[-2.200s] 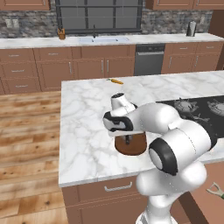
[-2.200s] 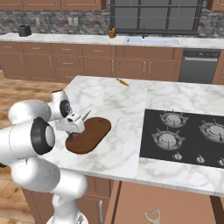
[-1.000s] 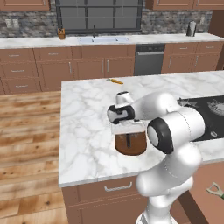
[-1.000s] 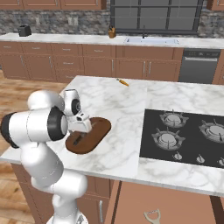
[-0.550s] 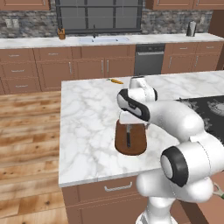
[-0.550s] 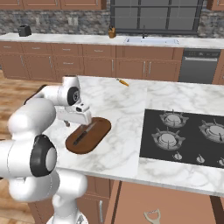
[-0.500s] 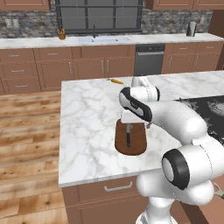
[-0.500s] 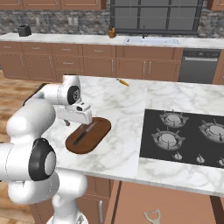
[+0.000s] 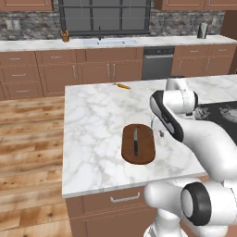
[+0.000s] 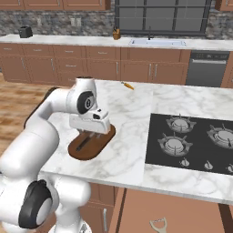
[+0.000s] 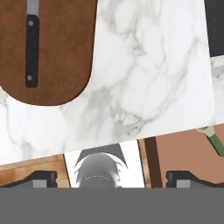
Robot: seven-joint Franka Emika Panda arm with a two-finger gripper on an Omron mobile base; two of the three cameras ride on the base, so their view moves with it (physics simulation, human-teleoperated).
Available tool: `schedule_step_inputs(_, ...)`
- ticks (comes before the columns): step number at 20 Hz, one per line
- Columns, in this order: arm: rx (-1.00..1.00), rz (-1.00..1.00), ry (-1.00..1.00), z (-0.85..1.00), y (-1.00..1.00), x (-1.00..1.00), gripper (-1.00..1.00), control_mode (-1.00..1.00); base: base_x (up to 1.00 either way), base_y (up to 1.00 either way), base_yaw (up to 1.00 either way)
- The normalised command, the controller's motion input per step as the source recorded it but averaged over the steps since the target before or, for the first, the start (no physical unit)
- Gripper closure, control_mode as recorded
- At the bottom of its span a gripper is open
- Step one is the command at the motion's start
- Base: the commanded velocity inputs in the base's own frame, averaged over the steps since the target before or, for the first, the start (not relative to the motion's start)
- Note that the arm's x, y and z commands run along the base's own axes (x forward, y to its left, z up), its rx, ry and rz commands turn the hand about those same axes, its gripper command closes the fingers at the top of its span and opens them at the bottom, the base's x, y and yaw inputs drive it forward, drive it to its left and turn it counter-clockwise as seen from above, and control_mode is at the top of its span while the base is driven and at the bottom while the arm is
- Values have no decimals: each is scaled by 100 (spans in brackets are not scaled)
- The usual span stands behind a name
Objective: Open the drawer on the right and place the cutting tools on the cutting board.
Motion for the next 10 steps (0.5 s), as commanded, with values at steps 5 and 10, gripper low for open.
schedule_step_inputs(5,0,4,-9,-7,-98,-63,-100,-100,0,0,0)
schedule_step_inputs(10,0,2,-6,-7,-100,-50,-100,-100,0,0,0)
